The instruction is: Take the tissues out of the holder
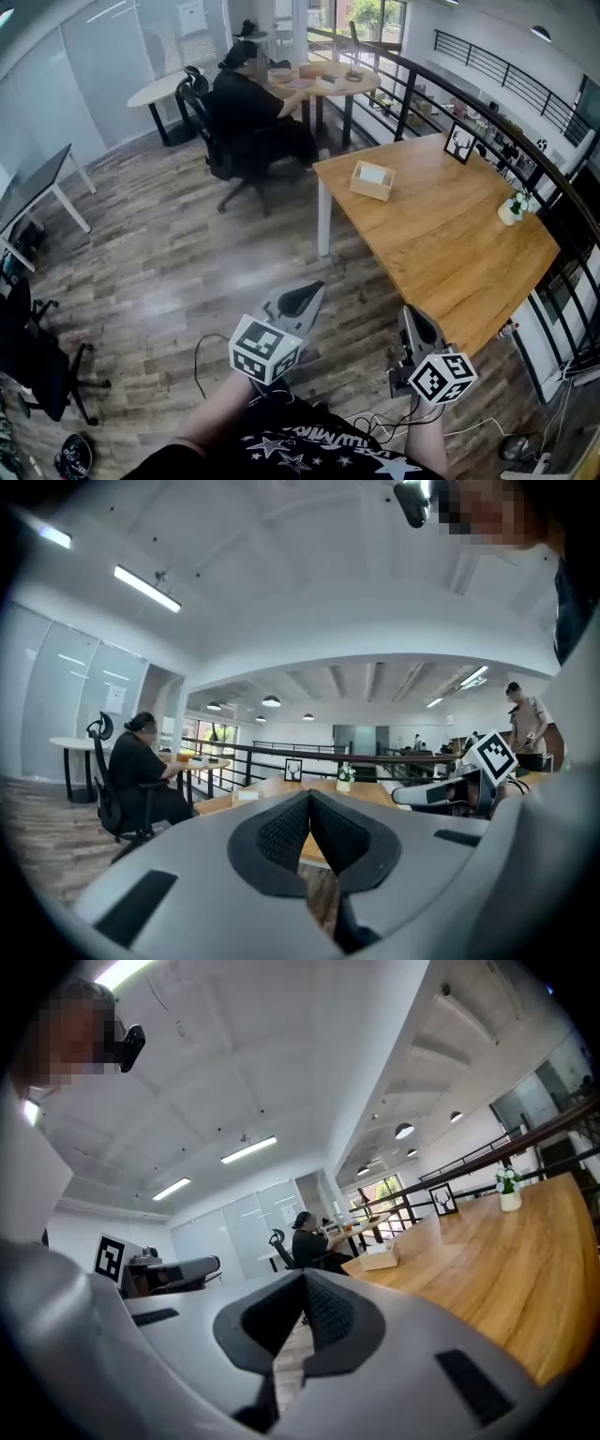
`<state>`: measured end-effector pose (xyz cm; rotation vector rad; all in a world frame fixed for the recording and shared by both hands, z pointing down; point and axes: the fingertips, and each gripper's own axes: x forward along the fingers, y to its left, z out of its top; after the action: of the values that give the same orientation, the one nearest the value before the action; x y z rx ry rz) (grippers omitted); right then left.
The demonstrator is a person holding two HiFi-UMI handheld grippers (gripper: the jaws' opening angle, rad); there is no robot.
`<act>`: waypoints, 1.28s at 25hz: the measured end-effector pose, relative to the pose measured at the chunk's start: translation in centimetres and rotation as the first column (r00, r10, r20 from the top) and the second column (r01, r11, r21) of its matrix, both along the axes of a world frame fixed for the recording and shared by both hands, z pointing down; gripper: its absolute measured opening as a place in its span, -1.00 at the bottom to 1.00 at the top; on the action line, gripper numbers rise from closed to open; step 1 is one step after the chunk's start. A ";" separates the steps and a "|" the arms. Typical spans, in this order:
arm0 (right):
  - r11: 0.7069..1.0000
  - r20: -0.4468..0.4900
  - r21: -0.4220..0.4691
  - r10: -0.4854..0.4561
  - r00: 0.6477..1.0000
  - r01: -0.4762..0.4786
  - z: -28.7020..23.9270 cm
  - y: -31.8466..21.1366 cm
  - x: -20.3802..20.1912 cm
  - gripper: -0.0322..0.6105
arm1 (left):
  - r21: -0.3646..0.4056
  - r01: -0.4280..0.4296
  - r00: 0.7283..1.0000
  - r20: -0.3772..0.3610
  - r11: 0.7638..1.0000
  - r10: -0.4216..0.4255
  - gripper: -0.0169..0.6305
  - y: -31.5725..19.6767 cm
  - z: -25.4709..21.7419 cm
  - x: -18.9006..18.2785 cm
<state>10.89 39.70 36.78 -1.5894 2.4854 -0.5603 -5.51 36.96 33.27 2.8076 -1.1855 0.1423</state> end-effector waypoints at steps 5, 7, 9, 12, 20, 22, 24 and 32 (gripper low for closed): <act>1.000 0.011 -0.004 0.010 1.000 -0.010 0.4 0.5 1.2 -0.86 | -0.016 -0.016 1.000 -0.014 1.000 0.015 -0.91 0.4 0.3 1.4; 1.000 0.015 -0.011 0.017 1.000 -0.017 0.7 0.6 1.6 -0.86 | -0.023 -0.020 1.000 -0.003 1.000 0.020 -0.91 0.5 0.7 1.8; 0.999 0.020 -0.024 0.027 0.999 -0.026 1.0 0.7 1.9 -0.86 | -0.030 -0.020 1.000 0.009 0.999 0.021 -0.91 0.6 1.1 2.0; 0.998 0.026 -0.054 -0.029 0.999 0.031 1.4 1.3 1.1 -0.86 | -0.028 -0.013 0.999 0.030 1.000 0.014 -0.91 0.9 1.1 2.2; 0.989 0.097 -0.056 -0.131 0.987 0.137 2.9 0.7 -1.3 -0.85 | -0.064 -0.071 0.997 0.025 0.995 0.073 -0.91 1.2 2.0 2.8; 0.987 0.092 -0.059 -0.141 0.986 0.147 3.3 0.0 -1.7 -0.86 | -0.070 -0.062 0.997 0.032 0.996 0.064 -0.91 0.3 2.4 2.5; 0.989 0.076 -0.061 -0.128 0.989 0.132 3.5 -0.8 -1.7 -0.85 | -0.082 -0.058 0.998 0.018 0.995 0.060 -0.91 -0.8 2.8 2.2; 0.995 -0.001 -0.079 -0.068 0.998 0.068 4.0 -6.0 -1.5 -0.85 | -0.103 -0.131 0.991 -0.015 0.986 0.130 -0.91 -6.7 4.1 1.7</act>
<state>9.40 33.72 40.78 -1.5383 2.5586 -0.6735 -3.80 30.29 37.32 2.7907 -0.9624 0.1958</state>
